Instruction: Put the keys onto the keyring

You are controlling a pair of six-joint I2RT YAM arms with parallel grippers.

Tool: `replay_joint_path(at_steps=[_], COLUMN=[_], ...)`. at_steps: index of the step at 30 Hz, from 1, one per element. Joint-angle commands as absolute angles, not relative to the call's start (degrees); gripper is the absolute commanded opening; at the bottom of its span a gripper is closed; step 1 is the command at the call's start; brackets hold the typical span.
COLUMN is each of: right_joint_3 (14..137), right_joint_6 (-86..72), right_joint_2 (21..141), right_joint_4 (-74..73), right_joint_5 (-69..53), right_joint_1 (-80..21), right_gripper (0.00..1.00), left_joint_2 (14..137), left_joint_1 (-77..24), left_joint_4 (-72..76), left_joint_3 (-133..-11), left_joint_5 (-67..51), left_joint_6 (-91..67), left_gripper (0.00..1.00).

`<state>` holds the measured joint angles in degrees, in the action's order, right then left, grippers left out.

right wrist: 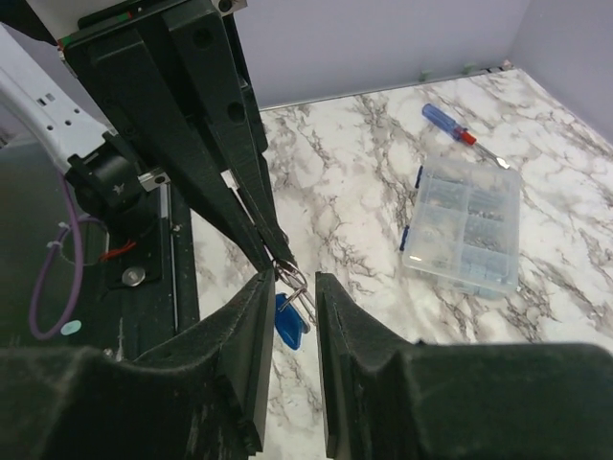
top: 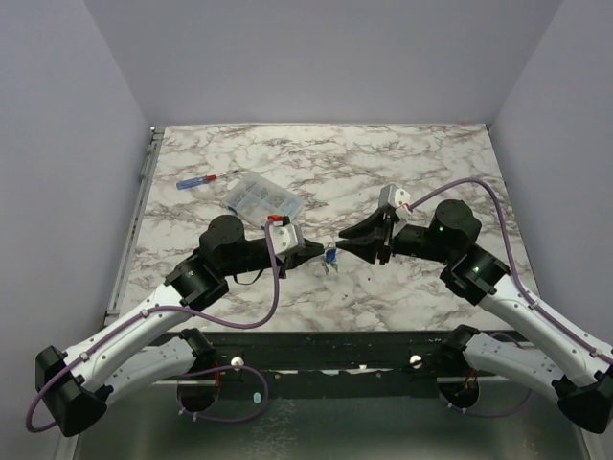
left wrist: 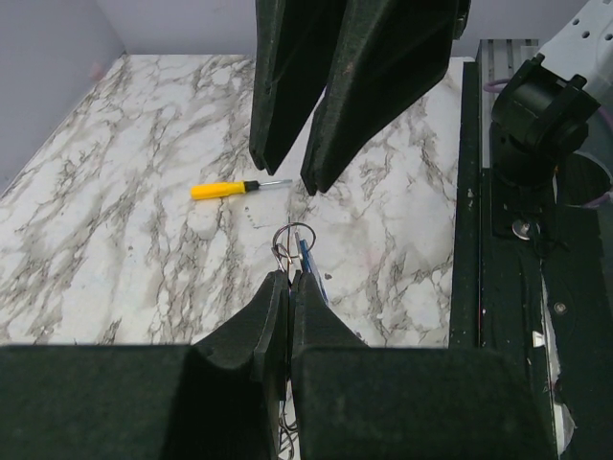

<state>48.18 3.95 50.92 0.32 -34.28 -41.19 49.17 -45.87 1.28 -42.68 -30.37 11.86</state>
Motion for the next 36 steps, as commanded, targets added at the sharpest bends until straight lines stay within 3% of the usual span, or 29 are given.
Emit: replay_joint_path(at_steps=[1, 7, 14, 20, 25, 30, 36], right_joint_3=[47.9, 47.5, 49.5, 49.9, 50.8, 51.9, 52.5], right_joint_6=[0.3, -2.9, -6.6, -7.9, -9.0, -10.2, -10.5], right_joint_2=[51.1, 50.2, 51.3, 52.8, 53.6, 54.5, 55.1], right_joint_4=[1.5, 1.2, 0.1, -1.9, -1.1, -0.6, -1.0], right_joint_5=[-38.1, -35.5, -28.3, -29.0, -33.2, -34.7, -34.7], right_joint_1=[-41.4, -41.4, -41.4, -41.4, -41.4, -41.4, -41.6], right_gripper=[0.3, 0.29, 0.12, 0.11, 0.14, 0.27, 0.29], left_joint_2=[47.9, 47.9, 47.6, 47.3, 47.4, 47.5, 47.7], left_joint_1=[-46.1, -46.1, -46.0, -46.1, -46.1, -46.0, -46.0], left_joint_4=[4.6, 4.9, 5.0, 5.1, 5.2, 5.3, 5.3], left_joint_3=[-42.5, -42.6, -42.4, -42.4, -42.4, -42.3, -42.3], left_joint_5=[-31.3, -31.9, -31.5, -31.5, -31.4, -31.3, -31.3], left_joint_6=[12.7, 12.5, 12.5, 12.5, 12.5, 12.5, 12.4], left_gripper=[0.0, 0.0, 0.0, 0.0, 0.0, 0.0, 0.0])
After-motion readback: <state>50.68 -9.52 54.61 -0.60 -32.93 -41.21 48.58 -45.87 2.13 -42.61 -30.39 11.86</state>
